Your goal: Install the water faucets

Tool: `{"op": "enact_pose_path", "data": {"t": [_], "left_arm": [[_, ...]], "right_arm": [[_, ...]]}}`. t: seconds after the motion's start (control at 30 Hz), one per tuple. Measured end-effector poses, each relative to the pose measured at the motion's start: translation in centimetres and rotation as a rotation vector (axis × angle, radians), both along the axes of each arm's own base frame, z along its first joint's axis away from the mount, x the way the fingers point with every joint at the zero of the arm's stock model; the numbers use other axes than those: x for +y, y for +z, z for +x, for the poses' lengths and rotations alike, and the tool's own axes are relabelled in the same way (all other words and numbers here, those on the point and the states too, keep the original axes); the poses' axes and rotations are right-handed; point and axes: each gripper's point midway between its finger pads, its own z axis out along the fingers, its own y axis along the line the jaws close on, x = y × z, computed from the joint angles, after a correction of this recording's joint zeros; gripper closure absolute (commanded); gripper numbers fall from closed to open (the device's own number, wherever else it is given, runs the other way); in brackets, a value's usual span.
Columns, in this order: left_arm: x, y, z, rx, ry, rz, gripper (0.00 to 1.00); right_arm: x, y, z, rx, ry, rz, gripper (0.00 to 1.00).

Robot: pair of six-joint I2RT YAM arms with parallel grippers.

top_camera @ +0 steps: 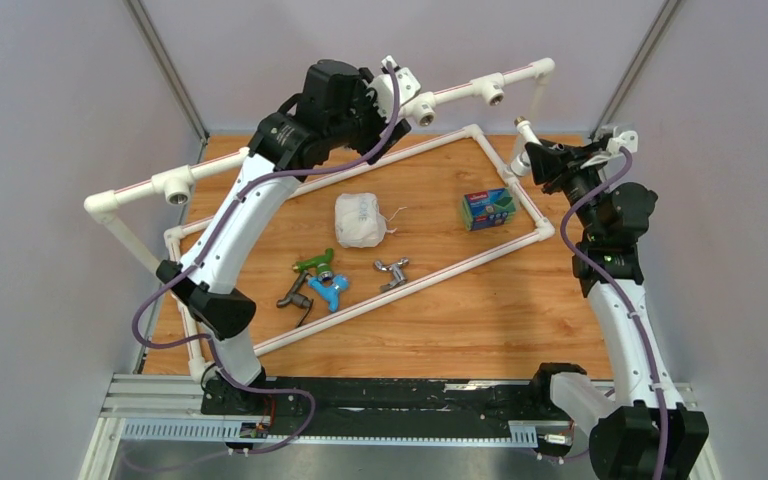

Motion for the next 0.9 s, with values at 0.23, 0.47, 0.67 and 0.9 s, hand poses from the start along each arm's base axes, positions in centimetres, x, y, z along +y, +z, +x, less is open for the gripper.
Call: {"op": "enact_pose_path", "data": {"t": [0.23,0.47,0.67,0.9], "left_arm": [[0.8,0.1,0.8,-0.052,-0.012,0.068,0.4],[1.2,-0.1,2.2,-0.095,0.016,0.113,0.53],[1.1,-0.1,2.5,-0.114,0.01,0.131,0.62],[0.9,-0.2,2.6,-0.12,-0.006,0.14,0.44]], "right_arm": [[0.7,-0.5,1.0,-0.018,0.083,-0.123,1.0],[1.2,0.4,2.2,-0.052,0.118,-0.173,1.0],[1.3,0.6,3.7,-0.065,0.133,-0.189,1.0],[1.1,-0.7,5.2,-0.058,0.124,-0.215,1.0]]}}
